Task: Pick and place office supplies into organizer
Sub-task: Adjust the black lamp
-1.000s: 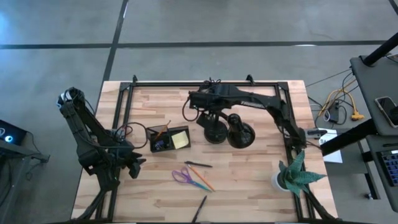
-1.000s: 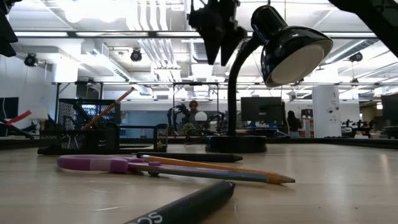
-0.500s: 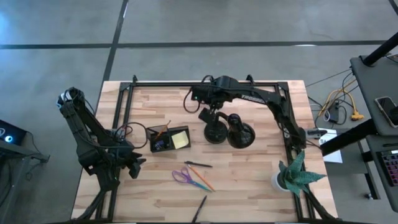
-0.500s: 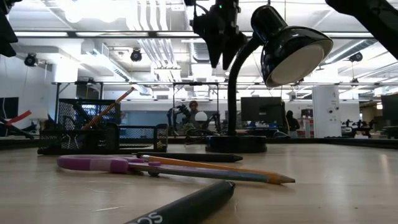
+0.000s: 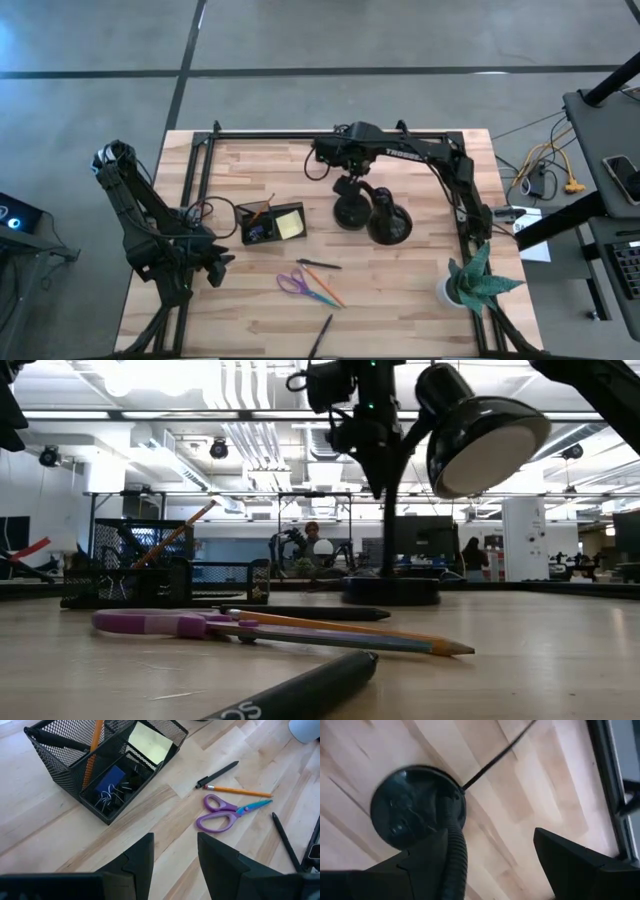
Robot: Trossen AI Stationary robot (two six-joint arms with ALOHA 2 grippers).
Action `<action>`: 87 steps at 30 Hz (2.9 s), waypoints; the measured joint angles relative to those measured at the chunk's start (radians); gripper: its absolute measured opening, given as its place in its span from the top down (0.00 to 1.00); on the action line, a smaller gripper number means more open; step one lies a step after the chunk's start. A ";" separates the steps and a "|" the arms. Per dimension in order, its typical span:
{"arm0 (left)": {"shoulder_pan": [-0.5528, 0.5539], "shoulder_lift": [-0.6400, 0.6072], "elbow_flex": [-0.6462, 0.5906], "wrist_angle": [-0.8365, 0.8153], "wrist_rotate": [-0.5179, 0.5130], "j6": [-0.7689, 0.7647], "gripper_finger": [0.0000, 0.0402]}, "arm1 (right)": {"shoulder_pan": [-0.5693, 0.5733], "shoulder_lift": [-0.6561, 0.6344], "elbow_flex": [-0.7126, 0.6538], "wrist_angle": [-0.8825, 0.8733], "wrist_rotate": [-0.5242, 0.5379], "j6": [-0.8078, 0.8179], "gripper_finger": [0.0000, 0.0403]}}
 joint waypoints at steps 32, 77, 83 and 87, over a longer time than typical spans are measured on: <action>0.000 0.011 0.000 0.000 0.001 0.018 0.67 | -0.037 -0.130 0.167 0.005 -0.079 0.308 0.35; 0.000 0.026 -0.001 0.001 -0.023 0.111 0.67 | 0.911 -0.265 -0.396 0.013 0.114 1.347 0.45; 0.000 0.026 -0.001 0.001 -0.023 0.111 0.67 | 0.924 -0.265 -0.588 0.198 0.252 1.628 0.45; 0.000 0.026 -0.001 0.006 -0.023 0.110 0.67 | 0.910 -0.254 -0.704 0.451 0.276 1.532 0.45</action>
